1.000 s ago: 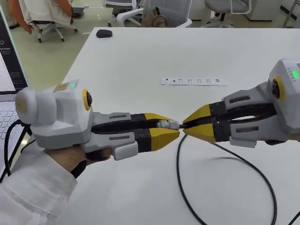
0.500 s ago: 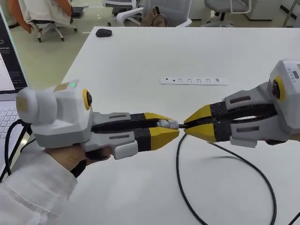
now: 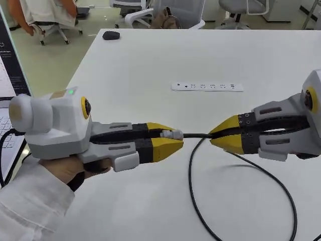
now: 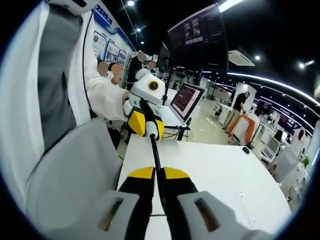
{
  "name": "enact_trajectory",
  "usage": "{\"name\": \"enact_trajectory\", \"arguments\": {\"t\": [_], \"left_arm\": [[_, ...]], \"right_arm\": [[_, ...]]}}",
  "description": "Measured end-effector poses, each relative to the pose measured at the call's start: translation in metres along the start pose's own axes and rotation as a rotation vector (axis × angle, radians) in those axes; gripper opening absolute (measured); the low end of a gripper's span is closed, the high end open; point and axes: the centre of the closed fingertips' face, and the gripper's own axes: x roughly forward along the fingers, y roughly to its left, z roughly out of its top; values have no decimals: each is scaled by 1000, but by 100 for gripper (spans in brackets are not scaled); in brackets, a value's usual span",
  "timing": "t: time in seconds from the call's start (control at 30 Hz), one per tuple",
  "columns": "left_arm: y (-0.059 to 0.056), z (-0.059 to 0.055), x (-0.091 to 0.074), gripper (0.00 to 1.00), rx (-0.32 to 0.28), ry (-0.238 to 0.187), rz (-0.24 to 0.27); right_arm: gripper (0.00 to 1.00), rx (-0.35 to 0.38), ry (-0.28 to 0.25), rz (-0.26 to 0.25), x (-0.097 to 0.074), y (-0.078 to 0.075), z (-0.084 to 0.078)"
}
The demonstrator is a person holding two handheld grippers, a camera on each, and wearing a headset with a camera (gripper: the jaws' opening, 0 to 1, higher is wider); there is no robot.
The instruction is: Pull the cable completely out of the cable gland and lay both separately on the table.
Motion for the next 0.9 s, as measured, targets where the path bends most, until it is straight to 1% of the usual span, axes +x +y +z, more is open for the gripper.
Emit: {"name": "enact_trajectory", "arguments": {"t": [0.13, 0.33, 0.47, 0.63, 0.73, 0.8, 0.9], "left_arm": [[2, 1, -5, 17, -6, -7, 8], [5, 4, -7, 17, -6, -12, 17], [4, 5, -5, 17, -4, -10, 13], [3, 5, -4, 17, -4, -8, 9], [-1, 6, -2, 17, -1, -12, -1], [-3, 7, -1, 17, 0, -12, -7], [-5, 6, 1, 17, 14, 2, -8]], "right_arm": [[3, 19, -3, -26, -8, -4, -3], [3, 36, -3, -54, -14, -9, -6], [3, 42, -4, -53, -15, -8, -7], [4, 61, -6, -60, -14, -7, -11], [4, 77, -7, -54, -12, -3, -17], [4, 83, 8, -47, -9, 0, -22], [4, 74, 26, -44, -7, 4, -27]]}}
